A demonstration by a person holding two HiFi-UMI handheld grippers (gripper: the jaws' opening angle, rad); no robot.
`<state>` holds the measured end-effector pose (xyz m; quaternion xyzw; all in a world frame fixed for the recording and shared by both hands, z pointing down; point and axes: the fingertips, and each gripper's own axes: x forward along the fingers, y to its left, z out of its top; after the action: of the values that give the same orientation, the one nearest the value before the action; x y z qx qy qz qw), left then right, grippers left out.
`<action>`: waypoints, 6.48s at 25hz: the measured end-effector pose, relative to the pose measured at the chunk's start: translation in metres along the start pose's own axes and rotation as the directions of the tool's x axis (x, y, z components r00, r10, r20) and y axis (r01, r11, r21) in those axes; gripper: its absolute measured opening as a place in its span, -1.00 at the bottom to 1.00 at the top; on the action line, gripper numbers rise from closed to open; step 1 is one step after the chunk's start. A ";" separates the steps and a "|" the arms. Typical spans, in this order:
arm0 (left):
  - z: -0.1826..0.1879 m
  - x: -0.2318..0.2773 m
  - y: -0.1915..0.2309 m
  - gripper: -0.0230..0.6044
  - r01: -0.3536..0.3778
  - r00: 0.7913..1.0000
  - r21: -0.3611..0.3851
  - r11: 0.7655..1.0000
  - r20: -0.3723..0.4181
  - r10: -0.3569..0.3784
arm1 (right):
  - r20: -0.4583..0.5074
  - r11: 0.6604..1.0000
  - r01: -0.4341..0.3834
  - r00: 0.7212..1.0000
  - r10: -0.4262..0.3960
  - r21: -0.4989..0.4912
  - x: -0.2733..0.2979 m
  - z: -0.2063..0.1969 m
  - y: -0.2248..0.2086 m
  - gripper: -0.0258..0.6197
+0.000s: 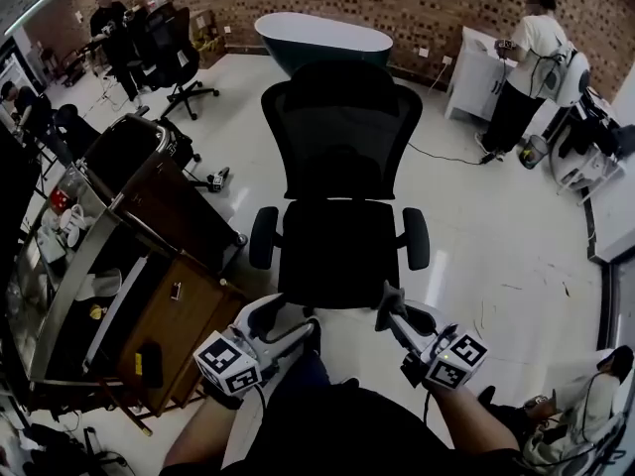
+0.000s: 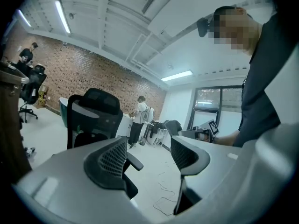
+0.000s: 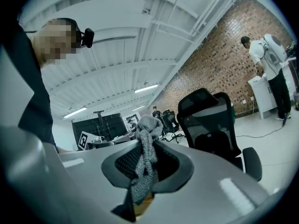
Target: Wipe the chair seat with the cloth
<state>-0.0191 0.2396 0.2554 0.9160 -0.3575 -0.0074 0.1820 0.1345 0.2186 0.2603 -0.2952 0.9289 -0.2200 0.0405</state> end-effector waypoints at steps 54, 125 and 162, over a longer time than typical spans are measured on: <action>-0.168 0.217 0.425 0.10 -0.105 0.983 -0.299 0.949 -0.177 0.053 | -0.776 0.945 -0.190 0.623 -0.093 -0.266 0.542 -0.373 -0.404 -0.75; -0.200 0.219 0.356 0.10 0.000 0.966 -0.306 0.952 -0.246 -0.079 | -0.814 0.864 0.170 0.292 -0.503 -0.473 0.232 -0.396 -0.545 -0.75; -0.250 0.193 0.335 0.10 -0.029 0.942 -0.323 0.946 -0.324 -0.081 | -0.866 0.938 -0.044 0.402 -0.299 -0.344 0.226 -0.448 -0.452 -0.75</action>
<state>-0.0576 -0.0322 0.6247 0.8664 -0.3032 0.0868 0.3872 0.0969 -0.0669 0.8711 -0.2019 0.7976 -0.1969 -0.5333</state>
